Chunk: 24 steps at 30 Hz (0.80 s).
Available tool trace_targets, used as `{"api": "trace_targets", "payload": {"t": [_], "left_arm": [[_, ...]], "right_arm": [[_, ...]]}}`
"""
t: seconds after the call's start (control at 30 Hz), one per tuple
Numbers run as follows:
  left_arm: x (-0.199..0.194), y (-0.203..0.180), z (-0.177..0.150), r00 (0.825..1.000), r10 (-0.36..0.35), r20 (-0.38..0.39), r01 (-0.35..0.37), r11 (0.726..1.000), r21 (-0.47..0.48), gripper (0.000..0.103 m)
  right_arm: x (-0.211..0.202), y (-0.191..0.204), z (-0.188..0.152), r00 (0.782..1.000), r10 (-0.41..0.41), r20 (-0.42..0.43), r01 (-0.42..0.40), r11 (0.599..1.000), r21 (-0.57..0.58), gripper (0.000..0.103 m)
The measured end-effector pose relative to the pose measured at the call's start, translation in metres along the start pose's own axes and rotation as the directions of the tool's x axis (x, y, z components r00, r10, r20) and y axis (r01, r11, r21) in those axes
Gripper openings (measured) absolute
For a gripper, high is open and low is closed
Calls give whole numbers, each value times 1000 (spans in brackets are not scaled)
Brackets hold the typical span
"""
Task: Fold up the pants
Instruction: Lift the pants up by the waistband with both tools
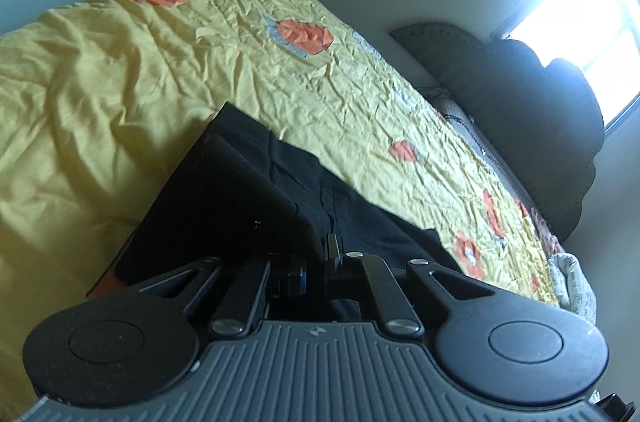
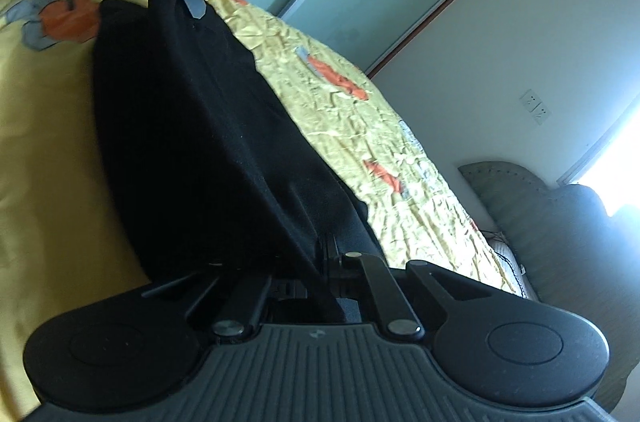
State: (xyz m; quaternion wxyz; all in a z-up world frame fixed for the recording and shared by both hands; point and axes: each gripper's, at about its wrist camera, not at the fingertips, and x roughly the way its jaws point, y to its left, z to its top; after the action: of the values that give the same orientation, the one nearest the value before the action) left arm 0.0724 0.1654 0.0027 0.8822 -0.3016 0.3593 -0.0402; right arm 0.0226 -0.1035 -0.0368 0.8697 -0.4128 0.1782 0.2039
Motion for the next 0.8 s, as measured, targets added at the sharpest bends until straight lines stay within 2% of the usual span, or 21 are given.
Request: {"api": "trace_targets", "payload": {"t": [0.33, 0.6, 0.63, 0.67, 0.73, 0.8], "left_arm": [[10, 15, -18, 997, 49, -63, -48, 999, 18, 7], [14, 10, -23, 995, 87, -42, -84, 994, 70, 8], [15, 9, -24, 995, 95, -43, -91, 993, 80, 12], [14, 8, -24, 993, 105, -46, -101, 991, 89, 21], [8, 5, -22, 992, 120, -45, -115, 988, 101, 29], [-3, 1, -18, 990, 136, -38, -131, 985, 110, 31]], "right_arm": [[11, 12, 4, 998, 41, -51, -42, 999, -17, 4], [19, 16, 13, 996, 51, -67, -53, 998, -25, 4], [22, 16, 14, 995, 58, -78, -60, 998, -25, 4], [24, 16, 14, 995, 57, -79, -59, 998, -23, 4], [26, 16, 13, 996, 46, -70, -47, 999, -8, 4], [26, 20, 12, 997, 34, -70, -34, 999, -1, 4]]}}
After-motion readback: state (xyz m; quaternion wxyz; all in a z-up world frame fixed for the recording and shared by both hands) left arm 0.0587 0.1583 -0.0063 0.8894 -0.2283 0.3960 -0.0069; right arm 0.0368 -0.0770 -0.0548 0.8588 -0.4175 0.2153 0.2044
